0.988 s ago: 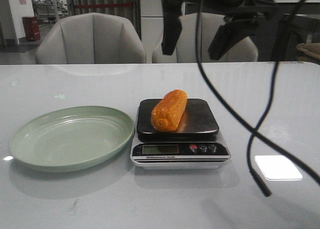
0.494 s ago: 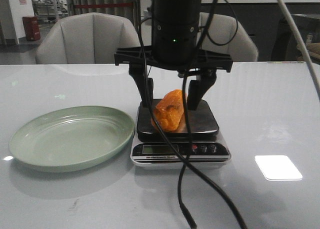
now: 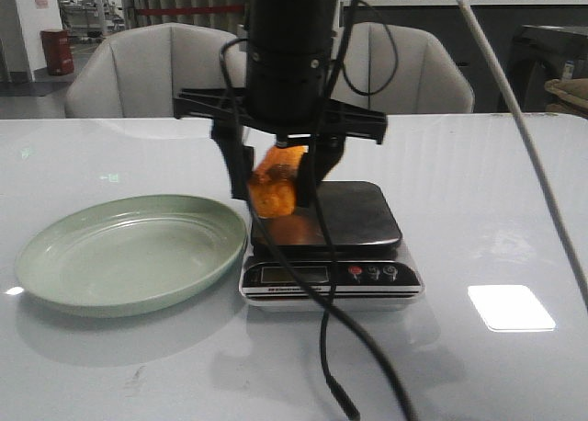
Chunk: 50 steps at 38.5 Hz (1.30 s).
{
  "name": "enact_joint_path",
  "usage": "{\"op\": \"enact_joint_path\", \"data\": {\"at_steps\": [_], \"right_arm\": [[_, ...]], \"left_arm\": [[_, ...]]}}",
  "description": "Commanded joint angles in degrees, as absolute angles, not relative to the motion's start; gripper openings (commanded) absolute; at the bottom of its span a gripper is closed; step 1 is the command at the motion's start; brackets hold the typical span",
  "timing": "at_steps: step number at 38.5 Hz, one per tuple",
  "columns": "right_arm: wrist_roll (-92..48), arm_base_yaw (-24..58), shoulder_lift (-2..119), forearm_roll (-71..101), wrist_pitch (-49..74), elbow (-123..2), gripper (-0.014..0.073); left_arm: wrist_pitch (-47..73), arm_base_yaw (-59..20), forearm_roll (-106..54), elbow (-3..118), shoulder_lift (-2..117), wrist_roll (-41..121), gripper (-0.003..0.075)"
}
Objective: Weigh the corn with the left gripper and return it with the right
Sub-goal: 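Grasp the corn with the right gripper and lower it onto the plate, then open the right gripper and lift it away from the plate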
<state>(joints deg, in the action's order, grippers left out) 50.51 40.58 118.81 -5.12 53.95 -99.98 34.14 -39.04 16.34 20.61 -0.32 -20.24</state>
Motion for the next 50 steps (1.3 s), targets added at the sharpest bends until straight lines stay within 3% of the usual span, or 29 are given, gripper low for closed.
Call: {"op": "enact_joint_path", "data": {"at_steps": [1,12,22,33,42,50], "right_arm": [[48.96,43.64,115.67,-3.2,47.83,-102.32,0.0224],[48.8,49.91,119.94,-2.23,37.12,-102.36,0.0244],[45.53,50.4,121.98,-3.0,37.3,-103.5,0.0618],[39.83,49.33,116.9,-10.86,47.59,-107.1,0.0603],[22.81,42.67,107.16,-10.79,57.84,-106.22,0.0603],[14.65,36.56,97.36,-7.88,58.14,-98.85,0.0603]], "left_arm": [[29.85,-39.4,17.05,21.89,-1.4,-20.37,0.0122],[29.85,-39.4,17.05,21.89,-1.4,-20.37,0.0122],[29.85,-39.4,17.05,21.89,-1.4,-20.37,0.0122],[29.85,-39.4,17.05,21.89,-1.4,-20.37,0.0122],[29.85,-39.4,17.05,21.89,-1.4,-20.37,0.0122],[29.85,-39.4,17.64,21.89,-1.4,-20.37,0.0122]]}}
